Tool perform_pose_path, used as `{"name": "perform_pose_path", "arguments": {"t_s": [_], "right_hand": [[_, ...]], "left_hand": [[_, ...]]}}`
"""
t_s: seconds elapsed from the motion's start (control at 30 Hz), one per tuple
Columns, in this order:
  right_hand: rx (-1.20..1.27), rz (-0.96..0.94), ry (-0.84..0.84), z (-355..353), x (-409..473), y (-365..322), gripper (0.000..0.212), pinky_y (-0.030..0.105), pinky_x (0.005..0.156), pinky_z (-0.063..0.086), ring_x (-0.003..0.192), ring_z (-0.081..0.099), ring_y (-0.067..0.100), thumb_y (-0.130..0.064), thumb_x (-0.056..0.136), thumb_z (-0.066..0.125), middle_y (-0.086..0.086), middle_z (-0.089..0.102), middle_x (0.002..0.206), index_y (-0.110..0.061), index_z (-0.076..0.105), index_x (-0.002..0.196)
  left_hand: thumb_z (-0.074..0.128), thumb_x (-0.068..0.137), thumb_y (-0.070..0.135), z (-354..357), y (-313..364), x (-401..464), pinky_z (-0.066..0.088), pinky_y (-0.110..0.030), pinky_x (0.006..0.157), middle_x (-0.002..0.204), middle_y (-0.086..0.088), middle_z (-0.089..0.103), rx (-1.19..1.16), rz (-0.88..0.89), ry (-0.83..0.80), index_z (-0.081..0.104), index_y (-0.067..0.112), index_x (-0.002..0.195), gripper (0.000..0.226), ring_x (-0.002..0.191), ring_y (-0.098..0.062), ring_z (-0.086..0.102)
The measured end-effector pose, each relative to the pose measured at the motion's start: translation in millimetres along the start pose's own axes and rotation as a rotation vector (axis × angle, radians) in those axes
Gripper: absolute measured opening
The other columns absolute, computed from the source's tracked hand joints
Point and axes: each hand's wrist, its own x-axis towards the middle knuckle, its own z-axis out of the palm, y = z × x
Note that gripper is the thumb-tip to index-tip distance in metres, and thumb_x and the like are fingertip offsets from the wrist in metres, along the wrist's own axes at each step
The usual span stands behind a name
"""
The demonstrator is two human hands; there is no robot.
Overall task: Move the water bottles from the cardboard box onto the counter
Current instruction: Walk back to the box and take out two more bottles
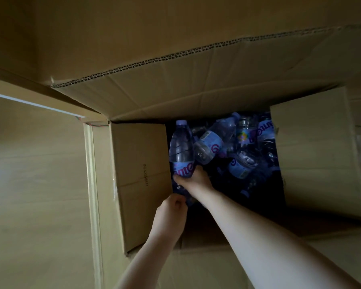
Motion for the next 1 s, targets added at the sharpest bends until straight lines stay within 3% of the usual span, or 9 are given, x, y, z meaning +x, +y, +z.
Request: {"name": "perform_pose_path", "arguments": {"t_s": [0.1,0.23,0.33,0.43,0.5,0.63,0.77,0.87,1.0], "right_hand": [[0.025,-0.029,0.009,-11,-1,3,0.057,0.032,0.083,0.056,0.099,0.065,0.02,-0.037,0.072,0.078,0.007,0.065,0.113,-0.011,0.059,0.12],[0.133,0.001,-0.08,-38,-13,4,0.06,0.038,0.091,0.054,0.103,0.064,0.021,-0.033,0.075,0.076,0.006,0.064,0.116,-0.012,0.053,0.126],[0.301,0.064,-0.2,-63,-35,1,0.052,0.04,0.09,0.055,0.1,0.067,0.021,-0.027,0.08,0.074,0.007,0.067,0.113,-0.013,0.052,0.125],[0.502,0.104,-0.353,-85,-64,2,0.038,0.038,0.087,0.055,0.1,0.069,0.021,-0.024,0.087,0.069,0.006,0.07,0.112,-0.019,0.054,0.122],[0.568,0.104,-0.421,-96,-81,6,0.038,0.043,0.096,0.052,0.104,0.068,0.021,-0.024,0.088,0.068,0.005,0.07,0.114,-0.022,0.053,0.122],[0.532,0.038,-0.564,-105,-108,9,0.049,0.036,0.092,0.055,0.107,0.067,0.019,-0.015,0.085,0.072,0.005,0.068,0.116,-0.016,0.045,0.126],[0.435,-0.073,-0.495,-95,-125,5,0.058,0.034,0.087,0.057,0.106,0.066,0.015,-0.014,0.081,0.077,0.006,0.063,0.119,-0.016,0.04,0.126],[0.395,-0.121,-0.366,-86,-133,5,0.06,0.029,0.085,0.057,0.101,0.067,0.009,-0.017,0.078,0.079,0.003,0.063,0.115,-0.016,0.041,0.125],[0.353,-0.107,-0.523,-98,-127,10,0.047,0.026,0.091,0.051,0.109,0.061,0.002,-0.041,0.083,0.072,-0.008,0.064,0.12,-0.027,0.051,0.123]], "left_hand": [[0.043,0.097,0.018,2,2,2,0.047,-0.027,0.066,0.085,0.01,0.064,-0.041,-0.021,-0.014,0.056,0.035,0.084,0.025,0.082,-0.014,0.063],[0.045,0.095,0.015,2,6,0,0.053,-0.035,0.071,0.087,0.005,0.068,-0.1,-0.085,-0.011,0.057,0.036,0.079,0.029,0.083,-0.018,0.066],[0.044,0.095,0.013,1,16,-6,0.054,-0.045,0.086,0.093,-0.001,0.07,-0.203,-0.121,0.009,0.063,0.029,0.09,0.025,0.088,-0.021,0.066],[0.043,0.097,0.015,-2,31,-12,0.052,-0.049,0.09,0.097,-0.007,0.069,-0.276,-0.103,0.05,0.06,0.027,0.088,0.023,0.093,-0.026,0.066],[0.047,0.099,0.025,-4,46,-15,0.054,-0.047,0.087,0.102,-0.01,0.069,-0.411,-0.103,0.068,0.061,0.016,0.104,0.017,0.096,-0.027,0.066],[0.06,0.09,0.044,-13,78,-25,0.058,-0.031,0.067,0.092,-0.003,0.075,-0.638,-0.059,-0.007,0.062,0.02,0.104,0.028,0.082,-0.018,0.073],[0.076,0.08,0.024,-12,88,-34,0.058,-0.043,0.081,0.096,-0.012,0.073,-0.573,0.107,0.022,0.064,0.011,0.108,0.034,0.086,-0.026,0.072],[0.079,0.076,0.023,-8,82,-37,0.06,-0.038,0.073,0.086,-0.008,0.075,-0.535,0.097,0.083,0.066,0.012,0.102,0.032,0.081,-0.023,0.073],[0.083,0.072,0.025,-9,71,-32,0.06,-0.045,0.075,0.09,-0.015,0.073,-0.541,-0.015,0.112,0.062,0.005,0.108,0.046,0.079,-0.029,0.072]]}}
